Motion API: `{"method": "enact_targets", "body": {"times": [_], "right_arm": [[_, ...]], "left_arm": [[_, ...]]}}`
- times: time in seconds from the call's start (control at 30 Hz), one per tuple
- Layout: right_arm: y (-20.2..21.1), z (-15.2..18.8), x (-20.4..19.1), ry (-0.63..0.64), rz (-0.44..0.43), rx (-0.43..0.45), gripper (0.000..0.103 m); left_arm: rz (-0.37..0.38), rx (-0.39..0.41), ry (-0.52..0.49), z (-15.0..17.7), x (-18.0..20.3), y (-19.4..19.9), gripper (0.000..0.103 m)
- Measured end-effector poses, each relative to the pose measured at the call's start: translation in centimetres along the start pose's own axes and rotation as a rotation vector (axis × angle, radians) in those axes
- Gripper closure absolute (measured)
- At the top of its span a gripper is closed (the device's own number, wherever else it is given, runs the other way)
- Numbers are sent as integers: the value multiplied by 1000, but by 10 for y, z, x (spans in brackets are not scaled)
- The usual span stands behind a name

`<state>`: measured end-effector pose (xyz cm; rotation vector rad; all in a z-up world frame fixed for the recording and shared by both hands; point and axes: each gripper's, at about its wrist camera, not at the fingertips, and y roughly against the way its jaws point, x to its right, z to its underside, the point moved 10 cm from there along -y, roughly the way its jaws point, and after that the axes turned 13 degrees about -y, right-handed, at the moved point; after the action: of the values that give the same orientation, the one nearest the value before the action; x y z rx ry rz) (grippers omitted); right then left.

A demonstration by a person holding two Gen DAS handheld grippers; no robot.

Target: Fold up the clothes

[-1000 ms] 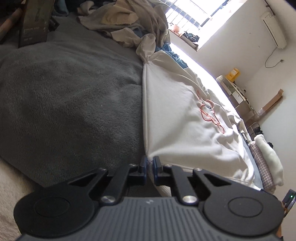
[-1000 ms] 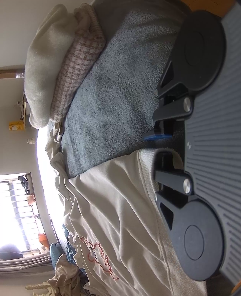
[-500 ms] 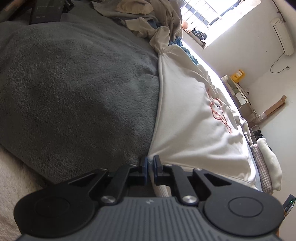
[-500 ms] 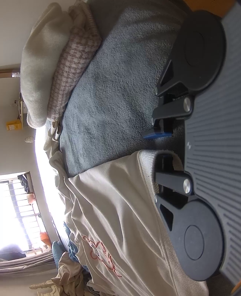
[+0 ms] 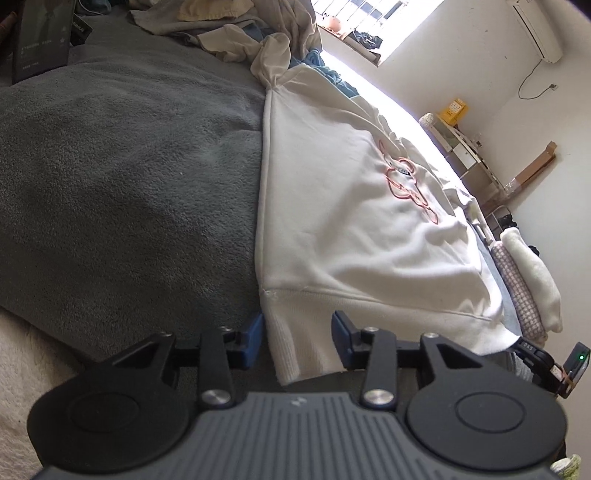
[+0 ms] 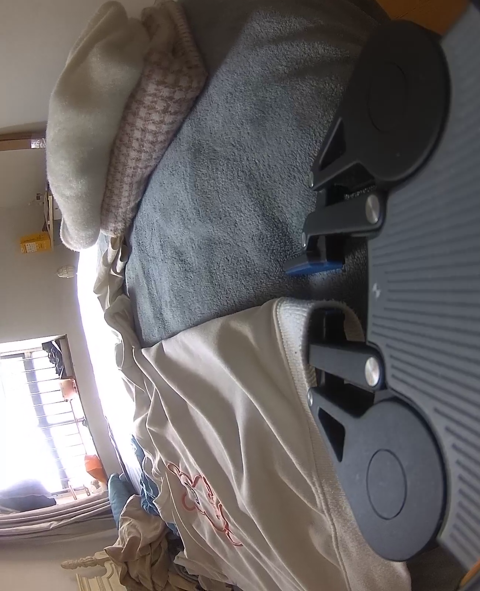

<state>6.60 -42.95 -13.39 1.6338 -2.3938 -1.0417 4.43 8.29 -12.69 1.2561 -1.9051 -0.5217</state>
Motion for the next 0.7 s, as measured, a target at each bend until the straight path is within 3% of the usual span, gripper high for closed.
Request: {"method": "enact_targets", "body": {"times": [0.03,0.07,0.2,0.3,0.37,0.43,0.53,0.6,0.63,0.7], "right_arm": [[0,0,0,11,-1,5,86],[1,0,-1,21,-1,11,86],[10,-5,-7,64,1,51,94],[23,-10,-15,116,5,93,94],[16,-3,-10,111,7,73,94],[4,7,-3,83,1,46,94],[3,9,-3,83,10,39,94],[3,10,-5,99,18,39,94],[2,11,-6,103,20,39,94],[2,10,-6,96,25,37,93]], "left_arm": [[-6,-5,7,1,0,-1,69],[-12,-2,21,1,-3,-1,93],[-37,8,77,2,-13,2,97],[-55,16,120,2,-20,5,97],[-47,-10,167,9,-31,-3,97],[-19,-1,142,8,-30,-2,97],[2,32,60,1,-22,9,92],[-52,75,-45,-9,-17,23,75],[-75,95,-87,-16,-15,28,61],[-108,133,-150,-32,-12,34,56]]}}
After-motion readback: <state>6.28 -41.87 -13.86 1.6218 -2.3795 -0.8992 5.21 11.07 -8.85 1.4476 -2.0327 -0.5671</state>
